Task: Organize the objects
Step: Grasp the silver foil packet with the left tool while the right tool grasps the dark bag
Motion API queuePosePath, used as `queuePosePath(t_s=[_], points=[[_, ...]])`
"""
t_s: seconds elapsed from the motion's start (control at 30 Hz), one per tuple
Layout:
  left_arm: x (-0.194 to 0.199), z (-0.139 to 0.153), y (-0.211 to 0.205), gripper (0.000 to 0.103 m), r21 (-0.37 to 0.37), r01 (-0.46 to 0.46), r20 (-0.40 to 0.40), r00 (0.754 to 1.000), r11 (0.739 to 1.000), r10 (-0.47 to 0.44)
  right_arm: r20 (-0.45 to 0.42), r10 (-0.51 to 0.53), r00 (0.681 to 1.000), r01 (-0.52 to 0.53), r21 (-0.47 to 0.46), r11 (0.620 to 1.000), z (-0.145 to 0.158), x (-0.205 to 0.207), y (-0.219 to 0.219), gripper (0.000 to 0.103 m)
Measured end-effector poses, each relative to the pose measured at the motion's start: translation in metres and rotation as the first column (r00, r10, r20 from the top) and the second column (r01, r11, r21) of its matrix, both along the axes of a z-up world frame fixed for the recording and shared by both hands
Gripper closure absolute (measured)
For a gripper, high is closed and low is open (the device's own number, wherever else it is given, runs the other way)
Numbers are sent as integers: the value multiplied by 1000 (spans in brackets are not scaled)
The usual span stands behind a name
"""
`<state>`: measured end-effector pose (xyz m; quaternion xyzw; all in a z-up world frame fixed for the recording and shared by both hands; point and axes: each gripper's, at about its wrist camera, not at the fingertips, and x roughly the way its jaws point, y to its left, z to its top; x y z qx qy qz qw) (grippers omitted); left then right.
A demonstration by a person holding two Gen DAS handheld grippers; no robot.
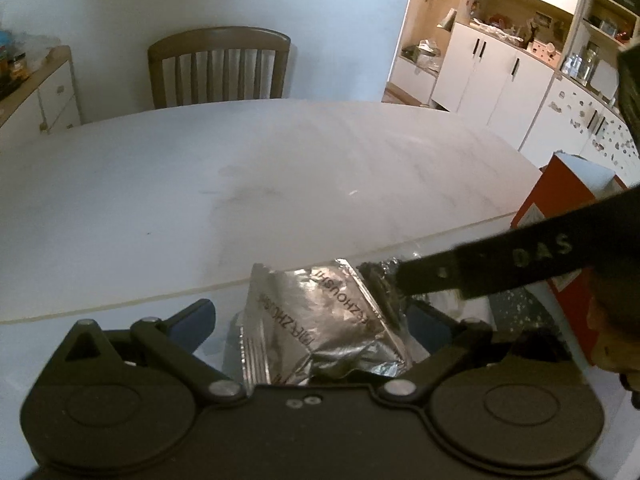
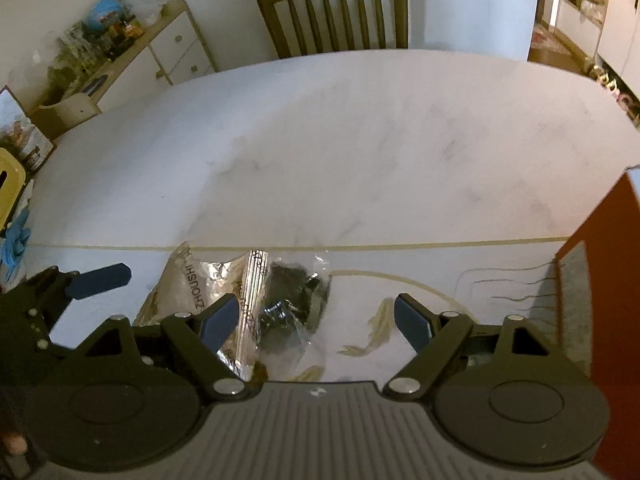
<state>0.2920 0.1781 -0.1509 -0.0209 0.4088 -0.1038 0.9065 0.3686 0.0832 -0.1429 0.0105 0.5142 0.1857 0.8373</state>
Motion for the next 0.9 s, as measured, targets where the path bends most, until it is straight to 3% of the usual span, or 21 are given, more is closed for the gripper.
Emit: queuePosePath(t_s=[0.27, 0.37, 0.4, 0.5, 0.57, 0.63, 0.83, 0.9], points=[[0, -6, -4, 24, -2, 0, 4, 1000, 1000, 0, -9, -9, 1000, 9, 8, 1000, -12, 7, 12, 18], [2, -5, -3, 31, -15, -4, 3, 1000, 1000, 4, -15, -8, 1000, 8, 6, 1000, -14, 8, 14, 23], [2, -5, -2, 39, -18, -5, 3, 1000, 1000, 5, -17, -8, 1000, 8, 5, 1000, -15, 9, 14, 26], [2, -4, 0, 46, -34, -12, 3, 1000, 999, 12, -29, -20, 999, 20, 12, 1000, -17, 10, 14, 37], [4, -3, 3, 48, -49, -14, -3, 1000, 999, 14, -38, -26, 999, 27, 22, 999, -18, 11, 11, 45], [5, -2, 4, 50, -53, -14, -6, 1000, 998, 13, -45, -32, 998, 33, 29, 999, -19, 11, 10, 59], [6, 4, 14, 53, -106, -42, -30, 999, 994, 39, -55, -40, 998, 43, 57, 997, -18, 9, 8, 74], [5, 9, 20, 53, -126, -52, -30, 998, 991, 49, -64, -49, 997, 54, 83, 995, -17, 7, 3, 75]])
